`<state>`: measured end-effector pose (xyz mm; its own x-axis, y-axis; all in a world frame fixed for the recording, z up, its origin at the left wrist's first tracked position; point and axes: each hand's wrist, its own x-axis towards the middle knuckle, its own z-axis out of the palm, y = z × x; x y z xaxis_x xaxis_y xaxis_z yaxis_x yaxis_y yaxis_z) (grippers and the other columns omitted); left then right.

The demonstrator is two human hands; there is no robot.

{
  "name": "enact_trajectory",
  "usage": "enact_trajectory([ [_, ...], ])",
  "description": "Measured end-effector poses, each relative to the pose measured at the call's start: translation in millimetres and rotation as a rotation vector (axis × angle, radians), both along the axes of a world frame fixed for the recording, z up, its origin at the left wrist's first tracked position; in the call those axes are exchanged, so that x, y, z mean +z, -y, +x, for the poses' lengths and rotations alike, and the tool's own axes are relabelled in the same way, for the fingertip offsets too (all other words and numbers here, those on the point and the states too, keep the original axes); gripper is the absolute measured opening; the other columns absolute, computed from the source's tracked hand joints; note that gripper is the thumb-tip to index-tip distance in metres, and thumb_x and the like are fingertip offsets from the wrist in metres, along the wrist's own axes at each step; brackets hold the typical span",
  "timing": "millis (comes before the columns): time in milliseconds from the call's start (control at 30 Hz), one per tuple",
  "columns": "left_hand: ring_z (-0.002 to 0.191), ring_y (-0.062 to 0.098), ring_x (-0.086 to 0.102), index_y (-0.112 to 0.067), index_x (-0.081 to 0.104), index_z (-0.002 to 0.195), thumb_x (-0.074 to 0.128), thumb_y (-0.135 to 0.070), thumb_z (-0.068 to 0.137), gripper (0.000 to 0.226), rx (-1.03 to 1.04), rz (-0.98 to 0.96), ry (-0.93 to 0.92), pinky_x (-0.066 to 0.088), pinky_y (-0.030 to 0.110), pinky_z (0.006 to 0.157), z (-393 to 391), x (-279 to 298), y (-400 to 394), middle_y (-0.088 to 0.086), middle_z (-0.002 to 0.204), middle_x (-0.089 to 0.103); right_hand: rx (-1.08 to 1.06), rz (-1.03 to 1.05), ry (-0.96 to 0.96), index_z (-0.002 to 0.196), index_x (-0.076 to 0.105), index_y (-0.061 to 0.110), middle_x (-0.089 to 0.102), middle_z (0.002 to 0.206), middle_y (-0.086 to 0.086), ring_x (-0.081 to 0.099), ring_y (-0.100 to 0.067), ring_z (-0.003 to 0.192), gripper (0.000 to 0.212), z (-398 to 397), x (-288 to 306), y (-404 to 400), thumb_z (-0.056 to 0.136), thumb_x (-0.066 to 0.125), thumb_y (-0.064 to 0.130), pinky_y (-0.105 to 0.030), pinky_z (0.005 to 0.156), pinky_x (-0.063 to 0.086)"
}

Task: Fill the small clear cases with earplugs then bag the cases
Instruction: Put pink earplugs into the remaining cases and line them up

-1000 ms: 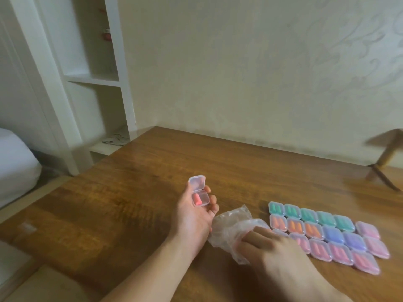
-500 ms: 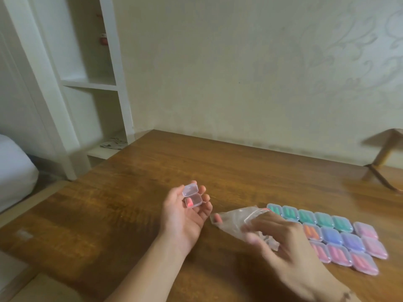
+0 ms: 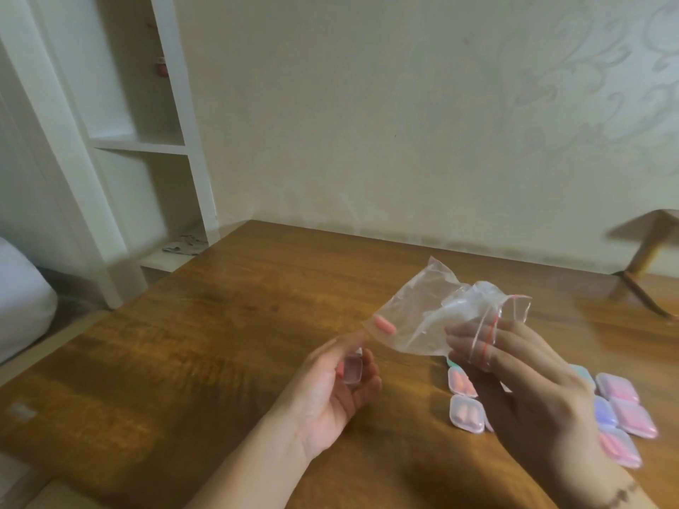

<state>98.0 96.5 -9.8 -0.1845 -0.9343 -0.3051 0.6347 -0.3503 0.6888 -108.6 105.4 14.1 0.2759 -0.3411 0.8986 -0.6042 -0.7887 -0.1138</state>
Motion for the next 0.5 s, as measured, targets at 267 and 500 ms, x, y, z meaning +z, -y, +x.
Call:
enact_trajectory([
  [267, 0.065, 0.013, 0.065, -0.005, 0.069, 0.084, 0.075, -0.016, 0.076, 0.015, -0.002, -0.112, 0.041, 0.054, 0.024, 0.055, -1.6, 2.3, -2.8, 0.007, 0.075, 0.067, 0.08, 0.076, -0.14, 0.095, 0.076, 0.009, 0.07, 0.092, -0.003, 0.063, -0.022, 0.087, 0.015, -3.0, -7.0, -0.4, 0.084, 0.067, 0.013, -0.036, 0.073, 0.051],
  [500, 0.085, 0.019, 0.069, -0.008, 0.072, 0.075, 0.07, -0.021, 0.077, 0.013, 0.071, -0.079, 0.075, 0.054, 0.025, 0.062, -0.6, 2.8, -1.8, 0.01, 0.096, 0.073, -0.14, 0.346, 0.384, 0.079, 0.071, 0.042, 0.046, 0.105, 0.012, 0.046, -0.017, 0.1, 0.026, -9.0, -5.7, -15.5, 0.082, 0.048, 0.029, -0.03, 0.085, 0.038],
])
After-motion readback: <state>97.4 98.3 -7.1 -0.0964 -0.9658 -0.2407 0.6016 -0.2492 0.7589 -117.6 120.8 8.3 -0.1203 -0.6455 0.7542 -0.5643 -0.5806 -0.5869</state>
